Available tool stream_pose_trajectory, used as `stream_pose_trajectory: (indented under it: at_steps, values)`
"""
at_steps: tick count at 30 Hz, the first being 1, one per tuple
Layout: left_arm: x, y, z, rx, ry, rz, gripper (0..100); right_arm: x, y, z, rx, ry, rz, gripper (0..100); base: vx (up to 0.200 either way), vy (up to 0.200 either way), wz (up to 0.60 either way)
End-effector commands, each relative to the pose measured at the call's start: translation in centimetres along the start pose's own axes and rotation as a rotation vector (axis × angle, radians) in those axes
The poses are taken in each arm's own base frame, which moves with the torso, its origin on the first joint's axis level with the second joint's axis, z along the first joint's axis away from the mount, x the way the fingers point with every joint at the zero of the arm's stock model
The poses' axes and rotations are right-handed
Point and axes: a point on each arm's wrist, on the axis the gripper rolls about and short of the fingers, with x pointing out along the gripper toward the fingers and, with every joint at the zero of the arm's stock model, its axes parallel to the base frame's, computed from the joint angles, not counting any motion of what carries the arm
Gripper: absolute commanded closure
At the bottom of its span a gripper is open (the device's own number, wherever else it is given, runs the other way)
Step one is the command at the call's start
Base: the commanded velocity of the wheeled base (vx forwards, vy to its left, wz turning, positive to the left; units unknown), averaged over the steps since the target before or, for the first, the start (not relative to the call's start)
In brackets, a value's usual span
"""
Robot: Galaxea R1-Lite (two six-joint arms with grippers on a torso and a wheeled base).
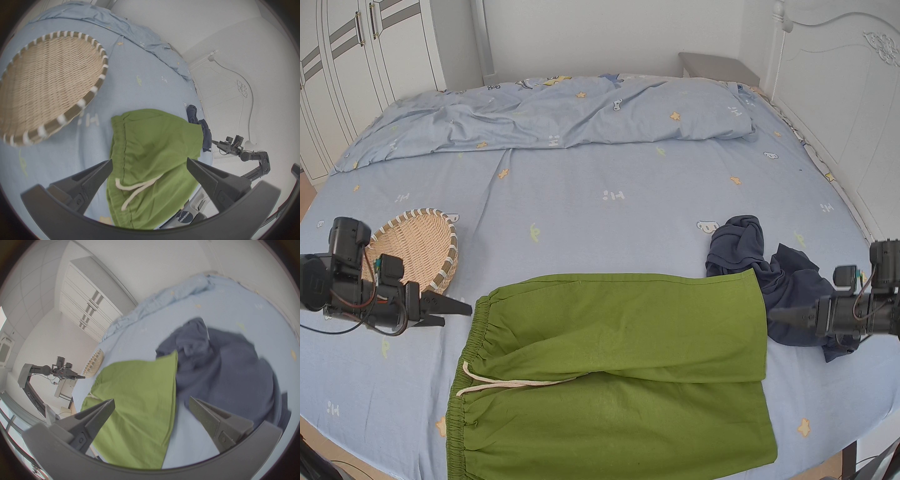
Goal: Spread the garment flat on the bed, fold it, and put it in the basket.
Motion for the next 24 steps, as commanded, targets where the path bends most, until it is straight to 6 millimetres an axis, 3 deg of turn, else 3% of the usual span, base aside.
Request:
stream_pose_trajectory:
  at_steps: [1,3,9,24]
  values:
    - [5.0,1.4,2.7,-0.011,0.059,-0.029,0,1.9,0.5,4.1,-0.064,-0.06,0.044,0,0.0,0.0,0.0]
    - [6.1,2.1,3.3,-0.015,0.066,-0.03,0,2.7,0.5,5.4,-0.074,-0.061,0.053,0,0.0,0.0,0.0]
    - [7.9,3.8,4.1,-0.027,0.07,-0.023,0,4.3,-0.6,5.5,-0.053,-0.028,0.051,0,0.0,0.0,0.0]
    - [8.5,4.4,4.5,-0.02,0.058,0.004,0,4.6,-0.7,5.3,-0.045,-0.017,0.052,0,0.0,0.0,0.0]
